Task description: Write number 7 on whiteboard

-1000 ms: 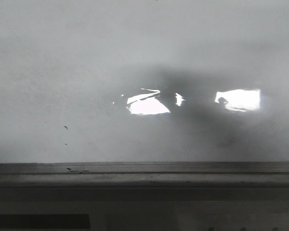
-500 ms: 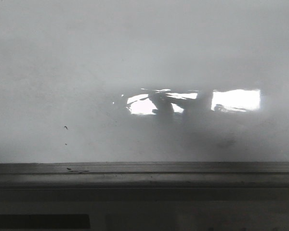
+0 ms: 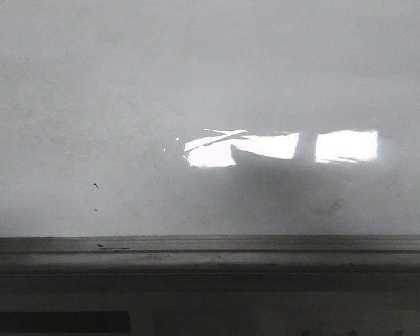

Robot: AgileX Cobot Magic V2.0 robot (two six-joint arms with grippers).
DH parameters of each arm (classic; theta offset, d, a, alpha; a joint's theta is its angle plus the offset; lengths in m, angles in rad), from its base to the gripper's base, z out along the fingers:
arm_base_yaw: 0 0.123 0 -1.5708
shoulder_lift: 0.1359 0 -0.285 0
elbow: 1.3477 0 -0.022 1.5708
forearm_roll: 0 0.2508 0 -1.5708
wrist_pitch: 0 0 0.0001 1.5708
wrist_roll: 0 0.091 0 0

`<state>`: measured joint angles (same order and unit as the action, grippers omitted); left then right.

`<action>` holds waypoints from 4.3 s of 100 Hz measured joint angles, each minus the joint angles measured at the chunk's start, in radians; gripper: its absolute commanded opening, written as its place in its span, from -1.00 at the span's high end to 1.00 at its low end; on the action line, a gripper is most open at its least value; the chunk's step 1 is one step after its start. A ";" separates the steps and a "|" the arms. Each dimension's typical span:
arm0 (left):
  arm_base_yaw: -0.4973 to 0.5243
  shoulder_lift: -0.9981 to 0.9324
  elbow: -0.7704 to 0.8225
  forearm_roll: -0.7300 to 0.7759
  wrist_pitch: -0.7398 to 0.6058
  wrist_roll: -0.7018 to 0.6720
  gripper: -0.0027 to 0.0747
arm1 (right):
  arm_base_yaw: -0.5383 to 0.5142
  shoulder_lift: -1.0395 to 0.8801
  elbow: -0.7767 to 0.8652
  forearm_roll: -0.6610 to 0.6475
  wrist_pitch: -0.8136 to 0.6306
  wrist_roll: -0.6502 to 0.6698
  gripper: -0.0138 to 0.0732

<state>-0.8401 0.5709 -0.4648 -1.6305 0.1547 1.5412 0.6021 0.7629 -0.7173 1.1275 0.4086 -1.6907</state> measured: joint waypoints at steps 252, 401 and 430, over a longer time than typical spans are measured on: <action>0.000 0.000 0.000 0.000 0.004 0.000 0.98 | 0.044 0.239 0.109 -1.127 -0.425 1.282 0.79; 0.000 0.269 -0.019 0.112 0.280 0.017 0.14 | 0.277 0.100 -0.092 -1.004 0.147 1.271 0.80; 0.000 0.313 -0.029 0.124 0.308 0.112 0.13 | 0.277 0.100 -0.093 -1.004 0.178 1.271 0.80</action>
<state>-0.8401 0.8844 -0.4933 -1.5065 0.4626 1.6534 0.8789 0.8625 -0.8103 0.1236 0.5869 -0.4198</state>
